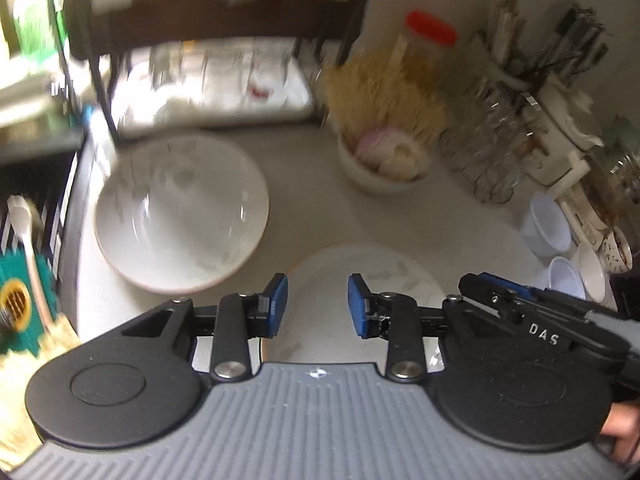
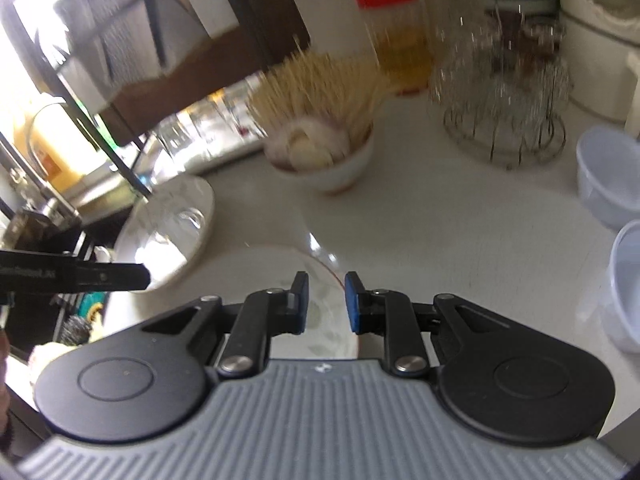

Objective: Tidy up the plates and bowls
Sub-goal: 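Open both grippers to release the bowl on the floral plate, then move both grippers toward the second white leaf-pattern bowl near the rack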

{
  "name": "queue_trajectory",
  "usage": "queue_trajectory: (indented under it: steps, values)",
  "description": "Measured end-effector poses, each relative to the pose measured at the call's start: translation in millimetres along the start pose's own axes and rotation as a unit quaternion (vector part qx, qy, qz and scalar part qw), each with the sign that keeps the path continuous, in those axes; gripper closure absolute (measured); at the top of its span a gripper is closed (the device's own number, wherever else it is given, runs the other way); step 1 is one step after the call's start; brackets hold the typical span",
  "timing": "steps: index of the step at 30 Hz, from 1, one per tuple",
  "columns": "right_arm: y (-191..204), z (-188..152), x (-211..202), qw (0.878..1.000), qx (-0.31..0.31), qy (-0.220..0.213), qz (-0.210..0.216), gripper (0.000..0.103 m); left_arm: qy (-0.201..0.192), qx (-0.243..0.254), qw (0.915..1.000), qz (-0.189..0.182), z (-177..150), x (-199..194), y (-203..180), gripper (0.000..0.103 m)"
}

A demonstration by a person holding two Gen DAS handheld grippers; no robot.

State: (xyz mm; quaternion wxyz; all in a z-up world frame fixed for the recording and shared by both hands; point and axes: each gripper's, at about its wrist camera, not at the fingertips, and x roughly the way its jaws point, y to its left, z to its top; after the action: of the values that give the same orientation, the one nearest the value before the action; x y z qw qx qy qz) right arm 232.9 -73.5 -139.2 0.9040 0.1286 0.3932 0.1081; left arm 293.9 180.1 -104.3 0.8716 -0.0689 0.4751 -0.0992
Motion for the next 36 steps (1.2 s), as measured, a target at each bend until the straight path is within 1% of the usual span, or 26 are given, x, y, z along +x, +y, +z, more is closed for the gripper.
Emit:
queue_trajectory:
  steps: [5,8,14,19,23,32,36]
  values:
    - [13,14,-34,0.999,0.002,-0.036,0.013,0.08,-0.036,0.007,0.9993,-0.008,6,-34,-4,0.066]
    - [23,20,-53,0.998,0.002,-0.056,0.022,0.079,-0.051,0.012,0.9985,-0.015,9,-52,-7,0.066]
    - [40,25,-84,0.996,-0.005,-0.077,0.036,0.079,-0.076,0.014,0.9967,-0.026,5,-84,-7,0.065]
    - [54,22,-98,0.996,-0.019,-0.075,0.041,0.079,-0.09,0.01,0.9954,-0.031,-2,-103,-3,0.064]
    - [61,17,-104,0.996,-0.029,-0.071,0.04,0.079,-0.093,0.003,0.9951,-0.031,-8,-112,3,0.064]
    - [72,7,-107,0.996,-0.049,-0.057,0.036,0.079,-0.081,0.003,0.9959,-0.042,-22,-116,9,0.063]
    - [72,6,-107,0.997,-0.053,-0.051,0.035,0.079,-0.081,0.002,0.9959,-0.041,-24,-117,9,0.061]
